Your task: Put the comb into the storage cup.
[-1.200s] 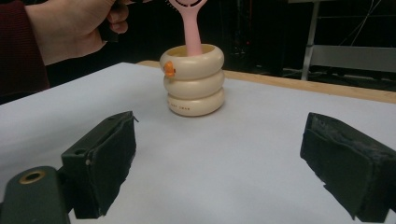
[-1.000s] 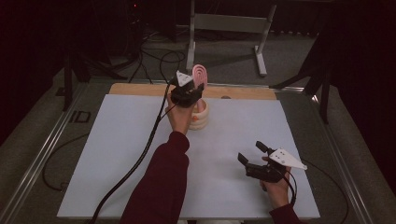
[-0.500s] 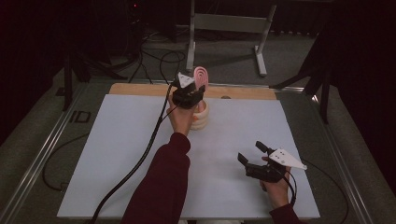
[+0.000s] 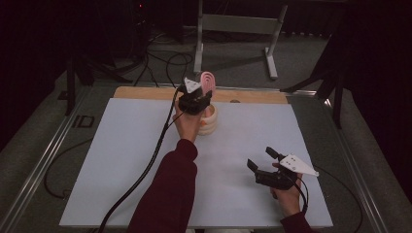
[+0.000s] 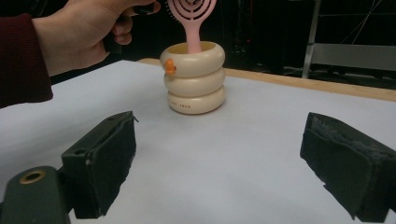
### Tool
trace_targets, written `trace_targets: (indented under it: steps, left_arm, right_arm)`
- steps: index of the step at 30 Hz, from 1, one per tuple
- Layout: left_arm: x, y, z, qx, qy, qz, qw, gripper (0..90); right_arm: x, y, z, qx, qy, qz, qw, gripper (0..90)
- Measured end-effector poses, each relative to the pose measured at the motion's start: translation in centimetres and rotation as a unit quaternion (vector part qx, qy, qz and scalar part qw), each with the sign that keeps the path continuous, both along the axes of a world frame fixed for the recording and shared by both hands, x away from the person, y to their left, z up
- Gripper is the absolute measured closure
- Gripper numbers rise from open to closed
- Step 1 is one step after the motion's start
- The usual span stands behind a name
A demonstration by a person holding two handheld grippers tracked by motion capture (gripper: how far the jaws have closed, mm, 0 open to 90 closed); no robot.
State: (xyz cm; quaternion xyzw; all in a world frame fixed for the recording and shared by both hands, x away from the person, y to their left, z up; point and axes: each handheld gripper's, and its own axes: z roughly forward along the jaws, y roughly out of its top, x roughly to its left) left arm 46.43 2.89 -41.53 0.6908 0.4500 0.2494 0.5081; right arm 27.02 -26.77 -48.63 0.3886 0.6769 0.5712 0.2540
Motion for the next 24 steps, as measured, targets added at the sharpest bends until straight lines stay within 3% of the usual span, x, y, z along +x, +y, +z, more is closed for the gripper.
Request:
trace_targets:
  steps: [24]
  left_arm:
    - [0.09,-0.7,-0.83,0.014,0.002,0.0,0.9999,63.7]
  right_arm:
    - [0.0,-0.03,0.0,0.0,-0.001,-0.001,1.0,10.5]
